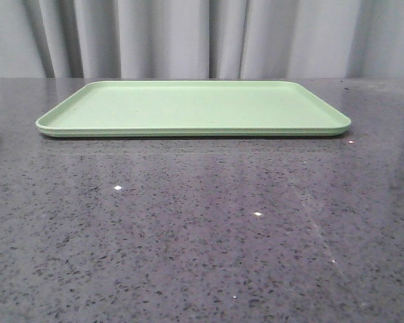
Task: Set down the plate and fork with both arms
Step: 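Move the left gripper down over the white plate's rim, then open the left gripper and grasp the white plate's rim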
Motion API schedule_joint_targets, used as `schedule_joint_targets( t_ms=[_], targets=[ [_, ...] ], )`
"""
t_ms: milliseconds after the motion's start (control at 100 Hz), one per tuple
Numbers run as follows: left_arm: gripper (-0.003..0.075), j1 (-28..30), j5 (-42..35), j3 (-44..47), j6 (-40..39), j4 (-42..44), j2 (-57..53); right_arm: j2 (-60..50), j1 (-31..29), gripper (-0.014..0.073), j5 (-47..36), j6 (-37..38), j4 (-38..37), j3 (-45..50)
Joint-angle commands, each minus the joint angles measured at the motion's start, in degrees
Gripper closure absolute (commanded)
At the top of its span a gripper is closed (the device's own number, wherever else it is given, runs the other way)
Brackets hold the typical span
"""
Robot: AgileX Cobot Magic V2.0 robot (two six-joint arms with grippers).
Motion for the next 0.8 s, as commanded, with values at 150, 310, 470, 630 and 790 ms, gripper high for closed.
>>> schedule_joint_targets(
  t_ms=[150,310,470,630,790],
  targets=[
    [0.0073,6.4,-9.8,-2.4,-0.5,2.0,9.6,0.9,-0.3,0.0124,-4.0,-0.3,-0.3,-2.1],
    [0.0093,12.4,-11.7,-3.4,2.9,-1.7,15.8,0.9,-0.3,0.0124,-3.9,-0.3,-0.3,-2.1],
    [0.0093,16.9,-13.0,-5.1,10.0,-9.0,21.3,0.9,-0.3,0.0124,-3.8,-0.3,-0.3,-2.1],
    [0.0093,19.2,-12.1,-6.8,14.2,-12.1,27.6,0.9,-0.3,0.0124,-3.7,-0.3,-0.3,-2.1],
    [0.0093,19.3,-12.2,-7.6,16.4,-12.8,33.6,0.9,-0.3,0.0124,-3.7,-0.3,-0.3,-2.1]
  ],
)
